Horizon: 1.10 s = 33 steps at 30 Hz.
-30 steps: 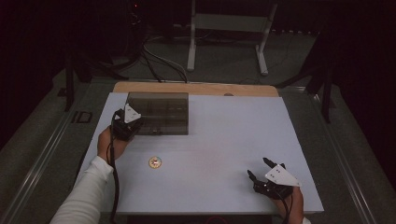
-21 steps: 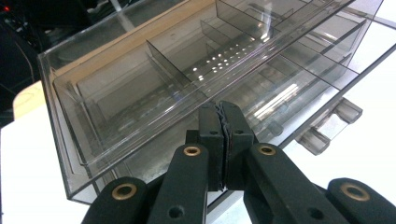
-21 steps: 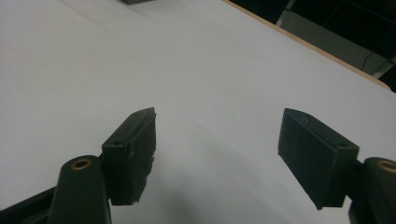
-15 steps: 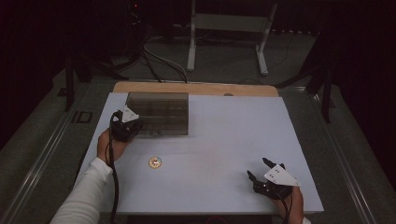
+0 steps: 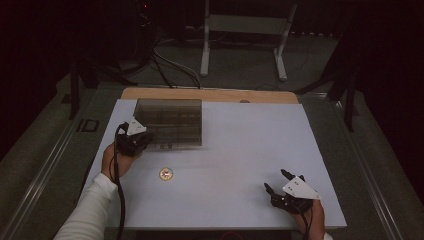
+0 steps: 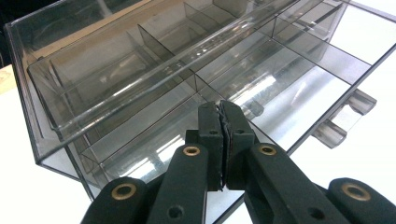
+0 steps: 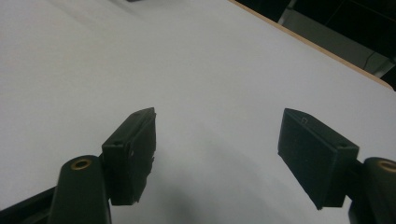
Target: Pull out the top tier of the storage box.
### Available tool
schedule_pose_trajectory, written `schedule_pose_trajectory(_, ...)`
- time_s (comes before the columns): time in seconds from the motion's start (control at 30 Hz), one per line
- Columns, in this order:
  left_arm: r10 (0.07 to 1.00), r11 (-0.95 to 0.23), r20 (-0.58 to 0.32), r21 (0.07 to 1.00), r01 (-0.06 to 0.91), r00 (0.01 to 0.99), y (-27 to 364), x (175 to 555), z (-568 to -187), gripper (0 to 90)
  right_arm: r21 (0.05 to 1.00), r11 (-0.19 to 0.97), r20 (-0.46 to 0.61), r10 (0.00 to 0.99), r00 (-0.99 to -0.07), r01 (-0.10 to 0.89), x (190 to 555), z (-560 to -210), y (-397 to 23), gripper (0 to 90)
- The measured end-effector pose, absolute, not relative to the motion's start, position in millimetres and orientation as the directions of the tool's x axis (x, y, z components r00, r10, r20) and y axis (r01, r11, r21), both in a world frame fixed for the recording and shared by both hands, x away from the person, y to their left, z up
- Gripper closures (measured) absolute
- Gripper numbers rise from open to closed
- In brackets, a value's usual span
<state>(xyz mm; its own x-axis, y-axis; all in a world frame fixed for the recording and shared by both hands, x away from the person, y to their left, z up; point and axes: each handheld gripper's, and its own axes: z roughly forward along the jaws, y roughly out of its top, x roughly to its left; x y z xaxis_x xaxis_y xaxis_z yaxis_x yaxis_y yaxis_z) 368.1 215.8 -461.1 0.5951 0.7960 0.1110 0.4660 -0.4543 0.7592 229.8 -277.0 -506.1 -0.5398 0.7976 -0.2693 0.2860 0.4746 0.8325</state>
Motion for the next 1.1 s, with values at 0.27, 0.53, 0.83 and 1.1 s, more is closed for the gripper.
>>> schedule_pose_trajectory(0.27, 0.803, -0.443, 0.108, 0.767, 0.464, 0.587, 219.6, 363.6, -462.1, 88.8, 0.833, 0.475, -0.272, 0.798, -0.537, 0.284, 229.7, -505.7, -276.8, 27.3)
schedule_pose_trajectory(0.53, 0.81, -0.436, 0.108, 0.767, 0.47, 0.576, 230.4, 362.3, -462.2, 88.8, 0.831, 0.478, -0.273, 0.796, -0.54, 0.284, 229.7, -505.8, -275.8, 27.3)
schedule_pose_trajectory(0.83, 0.821, -0.427, 0.11, 0.769, 0.475, 0.56, 244.6, 360.5, -462.0, 88.0, 0.83, 0.479, -0.273, 0.796, -0.54, 0.286, 230.1, -506.2, -274.7, 27.4)
schedule_pose_trajectory(1.1, 0.825, -0.426, 0.114, 0.77, 0.475, 0.554, 248.8, 359.2, -462.3, 88.2, 0.827, 0.482, -0.274, 0.795, -0.541, 0.289, 230.0, -506.4, -274.4, 27.4)
